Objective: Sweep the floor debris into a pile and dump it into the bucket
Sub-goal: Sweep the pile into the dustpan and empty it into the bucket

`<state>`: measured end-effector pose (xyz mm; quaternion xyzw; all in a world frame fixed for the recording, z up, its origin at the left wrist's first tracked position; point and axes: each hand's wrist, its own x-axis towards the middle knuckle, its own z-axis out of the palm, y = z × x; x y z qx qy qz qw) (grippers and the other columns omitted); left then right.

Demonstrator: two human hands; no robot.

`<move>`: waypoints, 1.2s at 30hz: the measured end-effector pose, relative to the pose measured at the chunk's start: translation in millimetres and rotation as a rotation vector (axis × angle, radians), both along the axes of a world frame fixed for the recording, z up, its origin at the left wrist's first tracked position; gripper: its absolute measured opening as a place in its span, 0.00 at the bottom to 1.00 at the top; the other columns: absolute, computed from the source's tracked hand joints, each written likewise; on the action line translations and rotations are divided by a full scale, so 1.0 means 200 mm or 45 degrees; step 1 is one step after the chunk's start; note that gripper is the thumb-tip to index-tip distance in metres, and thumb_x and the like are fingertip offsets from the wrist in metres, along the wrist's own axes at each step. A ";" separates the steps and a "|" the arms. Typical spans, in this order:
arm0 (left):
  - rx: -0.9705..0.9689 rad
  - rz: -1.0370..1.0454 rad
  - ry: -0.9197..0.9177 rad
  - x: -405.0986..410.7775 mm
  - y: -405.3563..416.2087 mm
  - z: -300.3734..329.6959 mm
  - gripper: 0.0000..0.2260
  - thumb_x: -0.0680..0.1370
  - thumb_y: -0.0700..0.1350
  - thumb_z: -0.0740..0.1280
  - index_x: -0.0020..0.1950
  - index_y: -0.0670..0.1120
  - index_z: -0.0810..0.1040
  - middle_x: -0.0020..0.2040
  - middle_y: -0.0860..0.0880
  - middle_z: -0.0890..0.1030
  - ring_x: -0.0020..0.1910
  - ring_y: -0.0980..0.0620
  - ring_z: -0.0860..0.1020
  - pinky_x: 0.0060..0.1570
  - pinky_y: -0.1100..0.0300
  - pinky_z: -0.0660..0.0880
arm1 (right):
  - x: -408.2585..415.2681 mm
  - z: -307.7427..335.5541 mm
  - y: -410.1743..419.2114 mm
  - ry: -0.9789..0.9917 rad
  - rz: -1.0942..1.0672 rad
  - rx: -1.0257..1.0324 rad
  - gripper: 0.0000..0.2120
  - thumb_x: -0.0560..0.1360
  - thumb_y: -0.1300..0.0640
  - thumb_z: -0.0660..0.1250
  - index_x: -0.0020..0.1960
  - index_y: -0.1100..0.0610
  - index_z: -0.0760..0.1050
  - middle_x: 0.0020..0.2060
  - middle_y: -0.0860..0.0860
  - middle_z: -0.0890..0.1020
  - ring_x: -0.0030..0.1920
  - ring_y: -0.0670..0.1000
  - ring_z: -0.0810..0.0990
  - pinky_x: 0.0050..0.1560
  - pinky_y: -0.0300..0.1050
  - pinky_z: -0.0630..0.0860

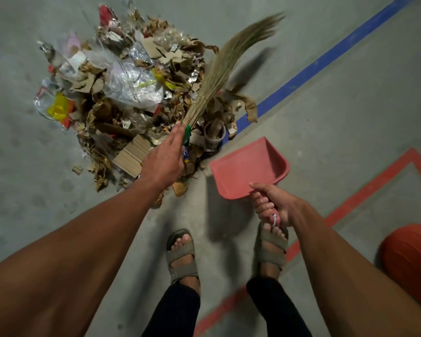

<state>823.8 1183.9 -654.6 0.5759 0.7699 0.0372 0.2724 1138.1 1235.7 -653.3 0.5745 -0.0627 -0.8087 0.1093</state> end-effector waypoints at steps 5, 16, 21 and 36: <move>0.043 0.118 0.006 0.06 0.08 -0.10 0.31 0.86 0.49 0.59 0.84 0.59 0.44 0.84 0.54 0.55 0.64 0.39 0.79 0.59 0.37 0.79 | 0.09 -0.25 0.11 0.030 0.059 -0.101 0.19 0.80 0.47 0.66 0.34 0.53 0.65 0.22 0.45 0.62 0.17 0.42 0.59 0.15 0.35 0.56; 0.055 0.346 0.134 0.14 0.18 -0.51 0.30 0.86 0.47 0.58 0.85 0.57 0.47 0.84 0.53 0.56 0.66 0.39 0.78 0.61 0.39 0.78 | 0.12 -0.69 0.48 0.138 0.389 0.042 0.21 0.82 0.44 0.66 0.36 0.52 0.66 0.24 0.45 0.62 0.19 0.42 0.58 0.16 0.34 0.57; 0.033 0.359 0.150 0.10 0.20 -0.59 0.30 0.86 0.47 0.60 0.85 0.56 0.49 0.84 0.53 0.55 0.71 0.40 0.74 0.66 0.40 0.74 | -0.09 -0.81 0.64 0.192 0.546 0.181 0.21 0.83 0.42 0.64 0.36 0.51 0.66 0.26 0.45 0.59 0.20 0.42 0.55 0.17 0.34 0.52; 0.031 0.249 0.108 0.17 0.09 -0.49 0.30 0.87 0.51 0.57 0.85 0.58 0.46 0.84 0.56 0.54 0.52 0.45 0.83 0.42 0.52 0.81 | -0.21 -0.78 0.72 0.182 0.622 0.303 0.20 0.81 0.42 0.68 0.37 0.50 0.67 0.30 0.45 0.59 0.23 0.43 0.54 0.17 0.35 0.54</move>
